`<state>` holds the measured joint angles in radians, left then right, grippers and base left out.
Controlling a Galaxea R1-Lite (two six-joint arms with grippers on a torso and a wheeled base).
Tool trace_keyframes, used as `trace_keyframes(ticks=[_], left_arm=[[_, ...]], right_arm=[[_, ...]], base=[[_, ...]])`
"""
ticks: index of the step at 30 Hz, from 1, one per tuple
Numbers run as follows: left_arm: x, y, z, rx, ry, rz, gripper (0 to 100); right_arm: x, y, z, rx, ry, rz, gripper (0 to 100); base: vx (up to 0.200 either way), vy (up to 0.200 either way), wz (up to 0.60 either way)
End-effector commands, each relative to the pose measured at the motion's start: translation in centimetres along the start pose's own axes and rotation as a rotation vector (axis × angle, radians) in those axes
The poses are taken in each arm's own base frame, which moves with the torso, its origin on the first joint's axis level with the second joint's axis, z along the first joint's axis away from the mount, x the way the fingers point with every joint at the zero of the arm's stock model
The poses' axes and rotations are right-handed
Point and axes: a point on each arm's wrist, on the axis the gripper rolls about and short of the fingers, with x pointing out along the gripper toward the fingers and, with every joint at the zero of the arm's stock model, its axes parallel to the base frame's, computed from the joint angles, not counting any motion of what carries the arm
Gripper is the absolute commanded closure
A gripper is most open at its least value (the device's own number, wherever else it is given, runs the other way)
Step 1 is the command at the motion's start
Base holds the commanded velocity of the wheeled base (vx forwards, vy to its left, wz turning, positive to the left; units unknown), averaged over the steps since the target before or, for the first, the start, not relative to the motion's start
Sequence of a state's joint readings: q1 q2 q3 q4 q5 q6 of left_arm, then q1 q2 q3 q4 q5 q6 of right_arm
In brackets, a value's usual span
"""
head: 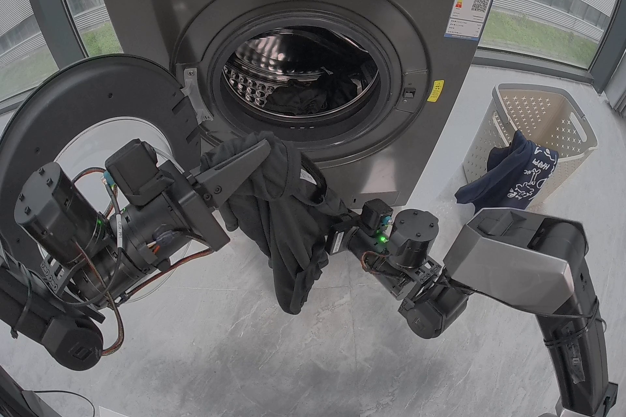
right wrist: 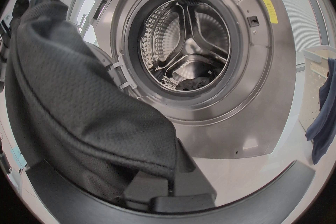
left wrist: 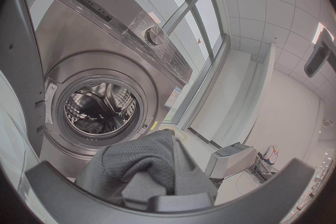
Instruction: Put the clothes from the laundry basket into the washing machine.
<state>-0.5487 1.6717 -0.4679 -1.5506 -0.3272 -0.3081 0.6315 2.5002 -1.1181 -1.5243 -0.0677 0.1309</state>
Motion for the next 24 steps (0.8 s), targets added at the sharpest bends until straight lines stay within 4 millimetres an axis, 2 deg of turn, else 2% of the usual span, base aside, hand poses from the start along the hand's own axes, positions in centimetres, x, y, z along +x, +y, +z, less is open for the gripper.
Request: trace_keyframes(ticks=[1,3,5,6,7,10,14,17,24], left_arm=[[0.0,0.3,-0.1,0.003,0.003,0.015,100],[0.0,0.3,-0.1,0.001,0.004,0.015,100],[-0.2,0.9,-0.1,0.006,0.005,0.040,100],[-0.3,1.3,-0.1,0.009,0.004,0.052,100],[-0.3,1.4,-0.1,0.009,0.005,0.056,100],[-0.3,1.7,-0.1,0.011,0.006,0.066,100],[-0.3,1.9,-0.3,0.017,0.011,0.074,100],[-0.5,2.1,-0.2,0.023,0.012,0.086,100],[-0.6,2.6,-0.8,0.015,0.033,0.104,100]], right_arm=[[-0.9,-1.9,4.4,-0.012,-0.063,-0.048,100],[-1.1,-2.2,5.0,-0.015,-0.070,-0.053,100],[-3.0,-3.6,8.2,-0.029,-0.094,-0.088,100],[-3.0,-3.6,8.2,-0.029,-0.094,-0.088,100],[-4.6,-4.1,10.0,-0.033,-0.099,-0.098,100],[-7.4,-3.8,12.4,-0.030,-0.106,-0.101,100],[-9.6,-3.0,14.3,-0.019,-0.124,-0.095,100],[-10.4,-3.0,15.6,-0.012,-0.158,-0.102,100],[-10.6,-3.7,18.1,-0.015,-0.246,-0.124,100]], base=[[0.000,0.000,0.00],[0.000,0.000,0.00],[0.000,0.000,0.00],[0.000,0.000,0.00],[0.000,0.000,0.00],[0.000,0.000,0.00],[0.000,0.000,0.00],[0.000,0.000,0.00],[0.000,0.000,0.00]])
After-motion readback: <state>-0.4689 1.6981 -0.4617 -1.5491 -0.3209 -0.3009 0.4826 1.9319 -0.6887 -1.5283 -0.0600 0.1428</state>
